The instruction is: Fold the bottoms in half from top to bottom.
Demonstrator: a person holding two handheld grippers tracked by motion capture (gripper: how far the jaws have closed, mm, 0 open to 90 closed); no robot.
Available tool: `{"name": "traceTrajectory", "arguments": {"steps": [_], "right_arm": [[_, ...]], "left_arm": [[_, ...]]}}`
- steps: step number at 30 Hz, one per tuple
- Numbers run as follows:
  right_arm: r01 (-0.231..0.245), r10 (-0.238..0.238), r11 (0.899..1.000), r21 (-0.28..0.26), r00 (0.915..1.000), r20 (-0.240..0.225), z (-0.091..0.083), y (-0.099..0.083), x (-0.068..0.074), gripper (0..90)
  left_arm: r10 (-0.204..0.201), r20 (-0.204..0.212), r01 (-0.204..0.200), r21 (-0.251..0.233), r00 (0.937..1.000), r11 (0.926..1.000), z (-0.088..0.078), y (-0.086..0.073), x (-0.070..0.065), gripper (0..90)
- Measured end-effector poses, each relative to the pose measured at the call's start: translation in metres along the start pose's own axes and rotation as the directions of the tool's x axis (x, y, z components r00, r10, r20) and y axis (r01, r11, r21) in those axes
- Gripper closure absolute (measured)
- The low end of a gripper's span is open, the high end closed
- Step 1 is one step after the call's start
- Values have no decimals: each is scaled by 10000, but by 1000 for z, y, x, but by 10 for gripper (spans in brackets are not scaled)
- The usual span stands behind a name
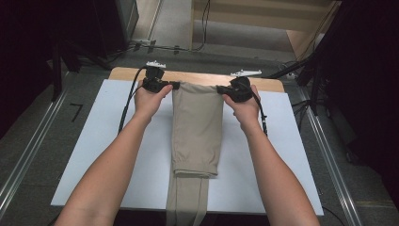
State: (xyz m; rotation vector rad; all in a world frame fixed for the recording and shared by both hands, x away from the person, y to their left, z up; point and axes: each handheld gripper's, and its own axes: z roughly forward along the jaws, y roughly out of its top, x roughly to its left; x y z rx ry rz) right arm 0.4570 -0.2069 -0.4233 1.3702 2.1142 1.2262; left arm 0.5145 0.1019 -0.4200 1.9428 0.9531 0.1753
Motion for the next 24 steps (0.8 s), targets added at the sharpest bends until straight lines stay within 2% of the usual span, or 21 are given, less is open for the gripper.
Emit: {"name": "traceTrajectory", "arguments": {"steps": [1, 2, 3, 4, 5, 6, 9, 15, 17, 19, 20, 24], "right_arm": [[-3, 4, 10000, -98, 10000, 89, 2, 2, -1, 838], [-21, 24, 9999, -102, 9997, 251, 4, 4, -1, 726], [-177, 178, 9998, -32, 9992, 351, 7, 5, -2, 541], [-417, 412, 9991, 119, 9986, 326, 9, 6, -3, 417], [-586, 583, 9982, 100, 9980, 259, 9, 5, -3, 336], [-609, 608, 9981, 51, 9979, 212, 8, 3, -2, 269], [-519, 518, 9985, -195, 9986, -51, 2, -5, -1, 199], [-445, 424, 9977, -507, 9982, -423, -21, -28, 6, 137], [-373, 336, 9975, -597, 9975, -623, -29, -37, 11, 122], [-268, 225, 9979, -583, 9971, -733, -35, -47, 17, 58], [-237, 190, 9981, -566, 9963, -835, -39, -53, 20, 24], [-163, 94, 9979, -634, 9941, -1078, -52, -75, 34, 0]], "left_arm": [[-143, 259, 151, -306, 9996, 9994, -1, 0, 4, 849], [-421, 413, 442, -513, 9983, 9977, -2, -1, 7, 766], [-776, 409, 801, -650, 9961, 9947, -2, -3, 8, 595], [-890, 363, 914, -703, 9954, 9933, -3, -5, 9, 431], [-885, 327, 906, -720, 9955, 9933, -4, -8, 9, 335], [-870, 486, 906, -761, 9950, 9930, -6, -11, 9, 289], [-814, 797, 875, -763, 9935, 9932, -12, -20, 7, 159], [-250, 1451, 378, -861, 9891, 9956, -33, -44, -4, 122], [-219, 1657, 374, -916, 9859, 9951, -39, -54, -10, 122], [-160, 1780, 331, -936, 9839, 9951, -44, -64, -19, 122], [0, 1820, 172, -930, 9833, 9955, -47, -69, -24, 122], [548, 2083, -399, -746, 9765, 9964, -56, -89, -47, 107]]}}
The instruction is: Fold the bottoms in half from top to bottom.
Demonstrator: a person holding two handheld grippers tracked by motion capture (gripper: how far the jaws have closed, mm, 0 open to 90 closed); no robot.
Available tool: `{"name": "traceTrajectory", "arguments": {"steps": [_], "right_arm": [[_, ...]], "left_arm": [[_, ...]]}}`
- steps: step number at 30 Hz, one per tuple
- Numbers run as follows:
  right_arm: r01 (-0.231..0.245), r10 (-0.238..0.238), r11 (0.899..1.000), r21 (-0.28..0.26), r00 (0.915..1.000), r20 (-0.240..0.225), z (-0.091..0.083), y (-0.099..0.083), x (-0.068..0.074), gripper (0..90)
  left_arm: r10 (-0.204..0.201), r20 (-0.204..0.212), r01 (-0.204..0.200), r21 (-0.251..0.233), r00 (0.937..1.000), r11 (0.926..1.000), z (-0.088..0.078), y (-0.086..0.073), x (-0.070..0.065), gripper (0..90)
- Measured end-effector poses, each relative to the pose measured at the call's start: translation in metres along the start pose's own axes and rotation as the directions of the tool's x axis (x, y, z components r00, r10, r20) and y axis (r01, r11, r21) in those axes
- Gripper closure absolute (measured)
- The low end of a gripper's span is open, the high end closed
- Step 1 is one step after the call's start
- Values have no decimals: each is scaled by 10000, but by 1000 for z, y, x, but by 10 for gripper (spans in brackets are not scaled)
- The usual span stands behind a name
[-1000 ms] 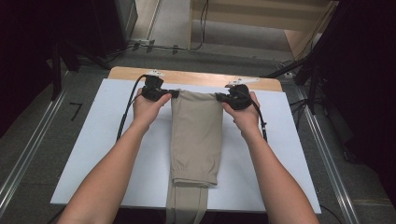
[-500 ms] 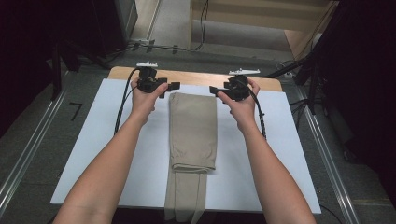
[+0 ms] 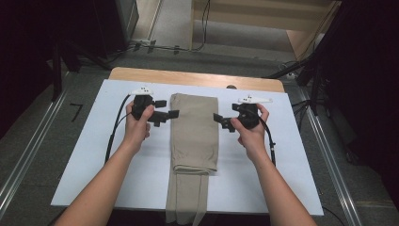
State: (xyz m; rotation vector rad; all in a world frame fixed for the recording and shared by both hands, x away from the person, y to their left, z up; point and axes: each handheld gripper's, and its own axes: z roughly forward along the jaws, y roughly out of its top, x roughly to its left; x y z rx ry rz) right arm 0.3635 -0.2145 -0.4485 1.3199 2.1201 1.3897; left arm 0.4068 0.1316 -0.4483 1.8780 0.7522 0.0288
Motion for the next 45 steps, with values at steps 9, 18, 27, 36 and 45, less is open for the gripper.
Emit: {"name": "traceTrajectory", "arguments": {"steps": [9, 18, 27, 36, 45], "right_arm": [[661, -661, 9978, 18, 9974, -283, -32, -48, 43, 0], [760, -733, 9967, 291, 9938, -839, -51, -101, 73, 0], [1489, -1431, 9809, 1254, 9883, -535, -38, -130, 92, 77], [1527, -1650, 9771, 1485, 9834, 749, -31, -130, 101, 309], [1953, -2041, 9725, 1269, 9771, 602, -30, -130, 105, 586]], "left_arm": [[281, 502, -295, 282, 9983, 9992, -16, -53, -48, 67], [889, 577, -929, 700, 9944, 9932, -23, -92, -89, 0], [1204, -224, -1145, 1791, 9925, 9771, -10, -108, -105, 102], [664, -961, -466, 1955, 9932, 9796, -9, -110, -99, 439], [728, -1214, -493, 1867, 9899, 9812, -10, -111, -96, 663]]}}
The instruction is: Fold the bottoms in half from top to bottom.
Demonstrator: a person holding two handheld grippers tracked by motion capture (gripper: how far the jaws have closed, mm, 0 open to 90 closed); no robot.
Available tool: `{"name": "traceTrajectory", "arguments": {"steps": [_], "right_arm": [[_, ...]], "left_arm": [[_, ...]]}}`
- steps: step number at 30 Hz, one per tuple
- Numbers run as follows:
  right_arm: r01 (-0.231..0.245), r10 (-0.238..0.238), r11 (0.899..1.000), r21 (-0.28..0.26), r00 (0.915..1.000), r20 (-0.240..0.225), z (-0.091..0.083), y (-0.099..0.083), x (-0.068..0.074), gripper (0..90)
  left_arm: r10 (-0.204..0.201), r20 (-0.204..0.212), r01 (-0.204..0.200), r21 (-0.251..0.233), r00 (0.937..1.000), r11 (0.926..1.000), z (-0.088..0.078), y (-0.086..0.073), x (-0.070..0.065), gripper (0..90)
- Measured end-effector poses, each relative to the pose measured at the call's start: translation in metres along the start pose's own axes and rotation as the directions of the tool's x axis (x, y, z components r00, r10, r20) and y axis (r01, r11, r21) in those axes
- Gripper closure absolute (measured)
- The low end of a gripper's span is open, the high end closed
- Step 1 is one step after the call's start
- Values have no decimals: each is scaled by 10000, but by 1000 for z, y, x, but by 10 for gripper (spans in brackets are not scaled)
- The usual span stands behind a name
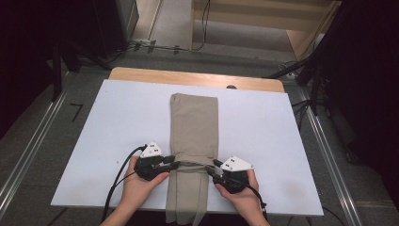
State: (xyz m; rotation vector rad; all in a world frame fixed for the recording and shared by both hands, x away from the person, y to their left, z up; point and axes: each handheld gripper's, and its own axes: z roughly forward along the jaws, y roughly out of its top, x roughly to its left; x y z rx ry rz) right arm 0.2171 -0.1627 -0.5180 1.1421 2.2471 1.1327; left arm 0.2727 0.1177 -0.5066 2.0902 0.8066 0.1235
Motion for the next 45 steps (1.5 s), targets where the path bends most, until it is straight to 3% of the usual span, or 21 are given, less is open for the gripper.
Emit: {"name": "traceTrajectory", "arguments": {"steps": [4, 7, 10, 15, 17, 24, 28, 33, 40, 41, 42, 45], "right_arm": [[473, -482, 9978, 473, 9987, 181, 5, 1, 3, 648], [405, -413, 9981, 470, 9990, 148, 5, 1, 4, 732], [459, -461, 9979, 453, 9989, 36, 5, 1, 4, 786], [521, -519, 9985, 184, 9986, -92, 2, 1, 6, 826], [543, -541, 9985, 121, 9984, -185, -4, 1, 9, 829], [702, -695, 9975, 91, 9958, -591, -27, -3, 26, 831], [589, -582, 9983, 44, 9943, -891, -39, -6, 37, 832], [811, -779, 9964, 239, 9906, -1122, -56, -17, 55, 831], [715, -668, 9970, 292, 9881, -1388, -79, -31, 69, 826], [552, -514, 9983, 204, 9868, -1534, -82, -33, 69, 804], [363, -341, 9993, 97, 9845, -1722, -85, -35, 70, 725], [267, -249, 9996, 61, 9783, -2059, -91, -39, 70, 366]], "left_arm": [[365, -213, -360, 203, 9991, 9991, 1, -1, -4, 670], [721, -321, -715, 180, 9969, 9973, 1, -2, -7, 727], [918, -339, -914, 133, 9952, 9957, 0, -2, -9, 841], [1043, -304, -1044, -26, 9941, 9945, -7, -1, -13, 855], [1263, -239, -1264, -50, 9917, 9920, -13, -1, -18, 855], [1278, 74, -1276, -234, 9918, 9915, -36, -7, -38, 854], [1208, 308, -1202, -204, 9922, 9925, -48, -15, -50, 854], [1293, 615, -1285, -161, 9897, 9916, -62, -24, -67, 854], [1394, 953, -1411, 120, 9856, 9899, -72, -38, -90, 853], [1349, 990, -1374, 186, 9859, 9903, -73, -41, -92, 850], [1279, 1018, -1310, 239, 9865, 9911, -74, -44, -93, 823], [990, 1170, -970, -234, 9882, 9950, -80, -50, -91, 535]]}}
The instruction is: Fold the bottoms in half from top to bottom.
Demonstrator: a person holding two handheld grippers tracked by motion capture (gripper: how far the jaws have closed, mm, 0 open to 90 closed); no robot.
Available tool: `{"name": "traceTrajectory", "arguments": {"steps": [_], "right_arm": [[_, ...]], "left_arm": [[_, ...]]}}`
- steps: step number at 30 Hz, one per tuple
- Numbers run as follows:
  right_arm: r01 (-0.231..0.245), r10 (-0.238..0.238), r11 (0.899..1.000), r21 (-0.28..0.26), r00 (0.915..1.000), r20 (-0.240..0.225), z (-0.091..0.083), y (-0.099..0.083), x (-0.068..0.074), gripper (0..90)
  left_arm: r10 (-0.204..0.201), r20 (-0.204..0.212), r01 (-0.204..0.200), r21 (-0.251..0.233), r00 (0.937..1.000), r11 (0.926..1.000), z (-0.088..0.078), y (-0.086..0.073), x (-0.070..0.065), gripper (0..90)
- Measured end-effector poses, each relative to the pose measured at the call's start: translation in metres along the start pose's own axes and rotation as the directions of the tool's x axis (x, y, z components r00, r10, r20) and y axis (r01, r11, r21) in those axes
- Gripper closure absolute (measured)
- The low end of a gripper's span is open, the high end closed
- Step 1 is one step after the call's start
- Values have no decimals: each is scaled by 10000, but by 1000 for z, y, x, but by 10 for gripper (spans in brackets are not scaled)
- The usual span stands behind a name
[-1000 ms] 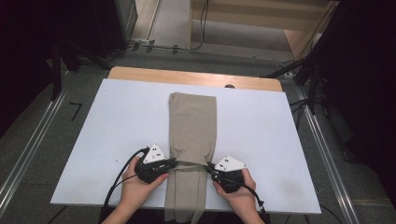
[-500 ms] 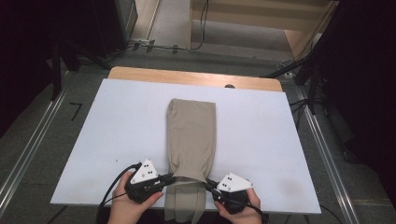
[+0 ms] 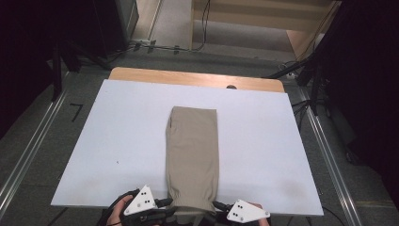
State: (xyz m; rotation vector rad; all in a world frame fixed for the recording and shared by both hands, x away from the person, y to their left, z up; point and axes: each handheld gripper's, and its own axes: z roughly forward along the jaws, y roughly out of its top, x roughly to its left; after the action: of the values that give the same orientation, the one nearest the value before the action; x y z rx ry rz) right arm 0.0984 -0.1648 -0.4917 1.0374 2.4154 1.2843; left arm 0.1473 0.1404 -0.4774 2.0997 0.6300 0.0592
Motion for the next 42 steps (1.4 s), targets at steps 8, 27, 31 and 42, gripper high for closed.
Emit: {"name": "traceTrajectory", "arguments": {"steps": [8, 27, 31, 42], "right_arm": [[-218, 241, 9948, -998, 9995, 218, -17, 12, -13, 125], [-358, 488, 9897, -1384, 9946, 916, 31, 87, -131, 0], [-746, 868, 9898, -1215, 9914, 976, 51, 102, -166, 0], [-2144, 2147, 9766, -157, 9694, 1191, 116, 135, -250, 173]], "left_arm": [[-154, 538, 212, -1092, 9984, 9938, -9, 17, 25, 131], [-389, 276, 422, -1285, 9989, 9908, 44, 90, 152, 0], [-709, -73, 694, -1237, 9975, 9899, 59, 101, 183, 4], [-1872, -1213, 1802, -666, 9748, 9814, 103, 134, 251, 139]]}}
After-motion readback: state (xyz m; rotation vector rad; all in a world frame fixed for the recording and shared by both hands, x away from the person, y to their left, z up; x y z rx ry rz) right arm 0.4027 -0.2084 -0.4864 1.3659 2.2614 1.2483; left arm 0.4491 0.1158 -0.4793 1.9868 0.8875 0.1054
